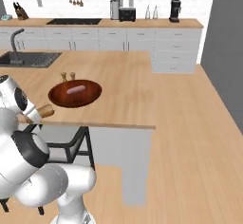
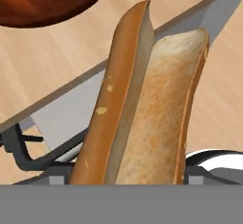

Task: Place one bun and one sausage from the bowl on each plate.

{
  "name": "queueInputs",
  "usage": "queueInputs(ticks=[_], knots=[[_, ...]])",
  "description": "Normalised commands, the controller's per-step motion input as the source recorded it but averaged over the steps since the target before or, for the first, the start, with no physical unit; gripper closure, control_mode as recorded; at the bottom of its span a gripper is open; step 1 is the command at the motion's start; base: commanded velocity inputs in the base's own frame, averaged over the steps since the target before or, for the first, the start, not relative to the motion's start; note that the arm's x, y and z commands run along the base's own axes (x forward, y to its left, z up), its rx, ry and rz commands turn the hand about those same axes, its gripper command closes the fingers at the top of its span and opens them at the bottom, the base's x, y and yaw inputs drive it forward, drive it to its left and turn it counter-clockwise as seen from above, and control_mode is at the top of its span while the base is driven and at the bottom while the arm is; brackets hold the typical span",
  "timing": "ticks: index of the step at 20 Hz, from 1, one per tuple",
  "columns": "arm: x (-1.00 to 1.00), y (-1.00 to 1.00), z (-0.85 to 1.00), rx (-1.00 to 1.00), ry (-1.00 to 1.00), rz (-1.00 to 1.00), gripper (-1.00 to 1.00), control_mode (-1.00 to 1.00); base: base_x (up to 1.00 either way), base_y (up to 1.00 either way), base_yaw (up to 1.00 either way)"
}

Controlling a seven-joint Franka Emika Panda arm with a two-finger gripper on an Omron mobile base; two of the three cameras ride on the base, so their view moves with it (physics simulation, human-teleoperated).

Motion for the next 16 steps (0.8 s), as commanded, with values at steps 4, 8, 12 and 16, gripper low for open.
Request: queueInputs(ticks=[4, 8, 12, 16], knots=[[0.00, 0.00, 0.00, 0.00, 0.00, 0.00, 1.00, 1.00, 0.00, 1.00, 0.21], [0.00, 0.00, 0.00, 0.00, 0.00, 0.00, 1.00, 1.00, 0.23, 1.00, 0.03], [0.00, 0.00, 0.00, 0.00, 0.00, 0.00, 1.00, 1.00, 0.62, 1.00, -0.02], [0.00, 0.00, 0.00, 0.00, 0.00, 0.00, 1.00, 1.00, 0.72, 0.78, -0.08]])
